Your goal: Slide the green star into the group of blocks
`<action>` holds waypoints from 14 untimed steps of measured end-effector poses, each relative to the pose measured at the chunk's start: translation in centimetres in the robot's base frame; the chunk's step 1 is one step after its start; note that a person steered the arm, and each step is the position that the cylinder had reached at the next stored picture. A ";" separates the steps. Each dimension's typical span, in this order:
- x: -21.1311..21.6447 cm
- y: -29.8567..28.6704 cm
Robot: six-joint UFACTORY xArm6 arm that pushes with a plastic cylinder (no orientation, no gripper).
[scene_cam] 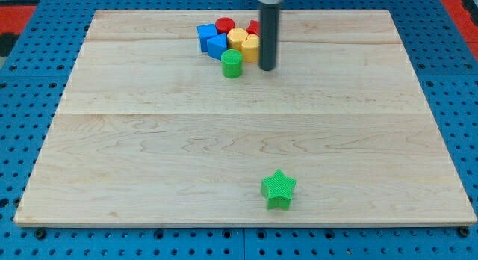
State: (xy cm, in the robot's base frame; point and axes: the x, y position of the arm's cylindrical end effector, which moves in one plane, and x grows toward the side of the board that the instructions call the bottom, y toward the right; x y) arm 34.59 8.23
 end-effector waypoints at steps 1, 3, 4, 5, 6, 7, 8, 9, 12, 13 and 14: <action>3.6 8.7; 20.5 8.7; 24.2 4.8; 24.2 -1.1; 24.3 -2.3; 24.5 -1.2; 24.5 -1.1; 24.2 -1.2; 23.8 -10.1; 20.5 -4.8; 20.7 -3.1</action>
State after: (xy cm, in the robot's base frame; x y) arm 55.31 5.15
